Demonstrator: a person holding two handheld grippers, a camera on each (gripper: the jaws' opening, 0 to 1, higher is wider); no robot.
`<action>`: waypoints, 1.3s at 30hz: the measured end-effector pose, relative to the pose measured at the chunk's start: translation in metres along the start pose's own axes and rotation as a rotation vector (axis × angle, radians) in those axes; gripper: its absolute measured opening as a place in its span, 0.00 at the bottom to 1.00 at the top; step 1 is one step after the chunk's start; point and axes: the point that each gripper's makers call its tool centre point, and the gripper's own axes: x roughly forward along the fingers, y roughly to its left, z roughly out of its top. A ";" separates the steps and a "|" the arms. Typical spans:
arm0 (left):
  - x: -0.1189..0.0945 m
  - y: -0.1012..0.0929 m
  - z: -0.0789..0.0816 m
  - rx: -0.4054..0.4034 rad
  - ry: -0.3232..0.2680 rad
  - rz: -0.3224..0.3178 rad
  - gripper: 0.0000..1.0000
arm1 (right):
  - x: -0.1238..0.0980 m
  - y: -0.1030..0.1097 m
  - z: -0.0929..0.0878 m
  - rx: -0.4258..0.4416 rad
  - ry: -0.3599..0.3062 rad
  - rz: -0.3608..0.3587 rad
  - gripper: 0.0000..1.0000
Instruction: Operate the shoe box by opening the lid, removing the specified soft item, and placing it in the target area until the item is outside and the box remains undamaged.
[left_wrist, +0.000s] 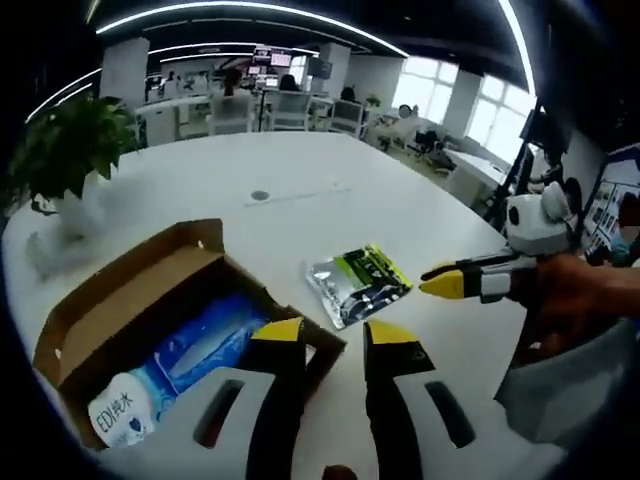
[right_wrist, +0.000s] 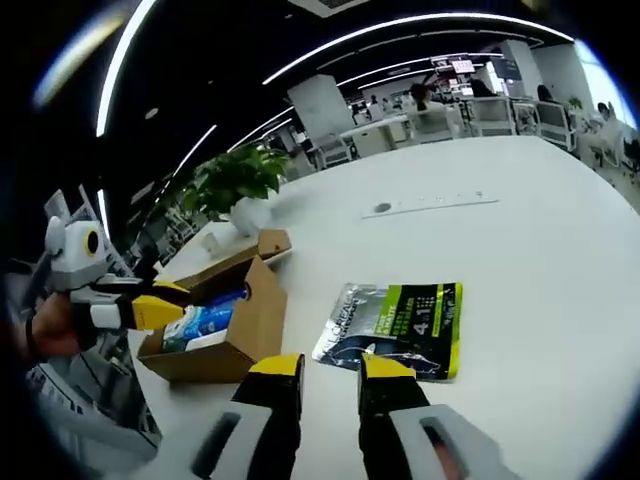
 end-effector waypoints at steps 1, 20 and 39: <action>-0.003 0.000 -0.002 0.004 -0.002 0.000 0.21 | -0.001 0.003 0.000 0.004 -0.005 0.004 0.18; -0.074 0.052 -0.021 -0.089 -0.103 0.149 0.21 | -0.012 0.054 -0.012 -0.040 -0.022 0.061 0.22; -0.118 0.094 -0.051 -0.161 -0.115 0.216 0.22 | 0.002 0.113 -0.040 -0.136 0.043 0.146 0.30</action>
